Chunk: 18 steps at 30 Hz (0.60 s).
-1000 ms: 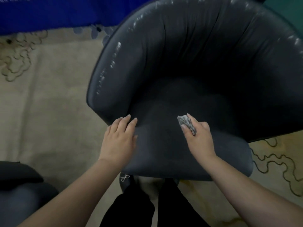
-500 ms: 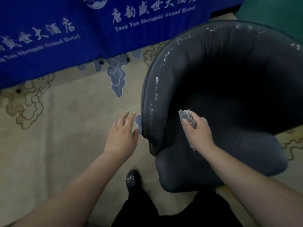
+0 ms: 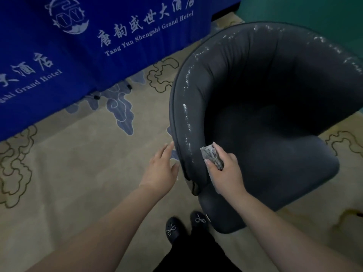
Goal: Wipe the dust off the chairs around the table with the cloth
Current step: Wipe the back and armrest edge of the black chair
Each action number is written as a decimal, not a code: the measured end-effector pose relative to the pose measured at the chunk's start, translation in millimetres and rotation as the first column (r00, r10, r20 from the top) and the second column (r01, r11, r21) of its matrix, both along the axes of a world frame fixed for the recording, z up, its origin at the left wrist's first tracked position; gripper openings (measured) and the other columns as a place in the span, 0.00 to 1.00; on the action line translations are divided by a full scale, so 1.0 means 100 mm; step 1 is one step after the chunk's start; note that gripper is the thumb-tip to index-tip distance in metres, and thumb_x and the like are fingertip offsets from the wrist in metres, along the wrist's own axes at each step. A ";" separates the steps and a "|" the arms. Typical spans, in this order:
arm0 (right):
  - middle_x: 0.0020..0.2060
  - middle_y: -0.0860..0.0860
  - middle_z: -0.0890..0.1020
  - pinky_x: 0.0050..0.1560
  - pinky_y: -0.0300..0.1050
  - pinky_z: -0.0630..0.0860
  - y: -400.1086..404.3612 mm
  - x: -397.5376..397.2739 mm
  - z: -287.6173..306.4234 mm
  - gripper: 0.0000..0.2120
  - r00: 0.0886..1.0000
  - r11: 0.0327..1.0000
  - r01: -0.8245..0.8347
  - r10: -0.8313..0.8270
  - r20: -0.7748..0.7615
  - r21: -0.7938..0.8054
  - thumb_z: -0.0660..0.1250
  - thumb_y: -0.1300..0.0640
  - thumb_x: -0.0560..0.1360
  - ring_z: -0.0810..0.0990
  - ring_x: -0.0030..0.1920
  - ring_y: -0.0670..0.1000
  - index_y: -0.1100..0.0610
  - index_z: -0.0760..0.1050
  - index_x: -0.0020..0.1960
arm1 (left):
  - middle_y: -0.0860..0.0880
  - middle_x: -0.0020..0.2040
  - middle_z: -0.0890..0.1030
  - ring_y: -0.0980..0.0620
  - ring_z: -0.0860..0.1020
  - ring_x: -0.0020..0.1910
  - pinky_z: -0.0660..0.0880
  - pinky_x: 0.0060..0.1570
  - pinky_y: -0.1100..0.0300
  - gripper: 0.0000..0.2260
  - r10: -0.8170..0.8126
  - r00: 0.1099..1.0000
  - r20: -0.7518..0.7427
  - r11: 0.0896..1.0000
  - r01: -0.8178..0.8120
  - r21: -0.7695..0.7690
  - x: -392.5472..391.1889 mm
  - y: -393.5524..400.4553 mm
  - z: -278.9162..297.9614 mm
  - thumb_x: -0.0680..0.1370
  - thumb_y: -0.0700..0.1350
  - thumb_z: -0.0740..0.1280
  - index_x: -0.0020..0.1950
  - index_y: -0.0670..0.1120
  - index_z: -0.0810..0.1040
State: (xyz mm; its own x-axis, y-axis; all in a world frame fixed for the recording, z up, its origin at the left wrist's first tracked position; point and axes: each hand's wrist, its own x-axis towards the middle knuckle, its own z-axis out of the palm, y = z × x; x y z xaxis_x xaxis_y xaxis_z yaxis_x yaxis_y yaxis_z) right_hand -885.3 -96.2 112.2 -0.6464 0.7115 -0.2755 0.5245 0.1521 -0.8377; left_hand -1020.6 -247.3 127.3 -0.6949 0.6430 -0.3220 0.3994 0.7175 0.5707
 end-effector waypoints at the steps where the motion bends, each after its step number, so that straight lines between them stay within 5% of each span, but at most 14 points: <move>1: 0.50 0.42 0.68 0.46 0.22 0.68 -0.04 -0.02 -0.04 0.27 1.000 1.000 0.000 0.000 0.009 -0.011 0.67 0.52 0.76 0.73 0.49 0.35 0.42 0.64 0.73 | 0.52 0.77 0.57 0.52 0.57 0.76 0.58 0.73 0.55 0.30 -0.006 1.000 0.005 1.000 0.006 -0.001 -0.03 0.02 -0.04 0.80 0.48 0.62 0.79 0.53 0.52; 5: 0.49 0.41 0.66 0.51 0.20 0.64 -0.16 -0.09 -0.23 0.29 0.999 0.999 0.010 -0.008 -0.050 0.031 0.69 0.56 0.75 0.71 0.50 0.35 0.45 0.64 0.74 | 0.53 0.77 0.57 0.52 0.61 0.74 0.63 0.71 0.51 0.32 0.019 0.996 0.086 0.999 -0.022 0.031 -0.14 0.16 -0.19 0.80 0.50 0.63 0.79 0.55 0.49; 10: 0.51 0.44 0.65 0.58 0.24 0.63 -0.33 -0.08 -0.45 0.32 0.993 0.995 -0.038 0.048 -0.111 0.092 0.69 0.58 0.75 0.70 0.54 0.42 0.35 0.59 0.70 | 0.56 0.73 0.65 0.55 0.76 0.59 0.73 0.61 0.56 0.34 0.104 0.965 0.242 0.984 -0.135 0.118 -0.21 0.28 -0.32 0.80 0.48 0.64 0.77 0.63 0.45; 14: 0.52 0.44 0.66 0.56 0.23 0.63 -0.33 -0.10 -0.52 0.26 0.987 0.997 -0.020 0.031 -0.155 0.075 0.65 0.48 0.77 0.69 0.54 0.38 0.31 0.59 0.68 | 0.65 0.71 0.64 0.51 0.79 0.56 0.76 0.60 0.50 0.35 0.111 0.947 0.301 0.967 -0.173 0.187 -0.30 0.32 -0.36 0.79 0.46 0.65 0.76 0.67 0.46; 18: 0.51 0.49 0.67 0.56 0.25 0.65 -0.34 -0.03 -0.49 0.24 0.980 0.984 -0.056 0.087 -0.176 0.172 0.67 0.53 0.77 0.69 0.51 0.40 0.41 0.64 0.70 | 0.81 0.58 0.67 0.49 0.83 0.45 0.79 0.51 0.46 0.38 0.104 0.929 0.355 0.968 -0.177 0.179 -0.37 0.34 -0.37 0.79 0.44 0.66 0.71 0.76 0.45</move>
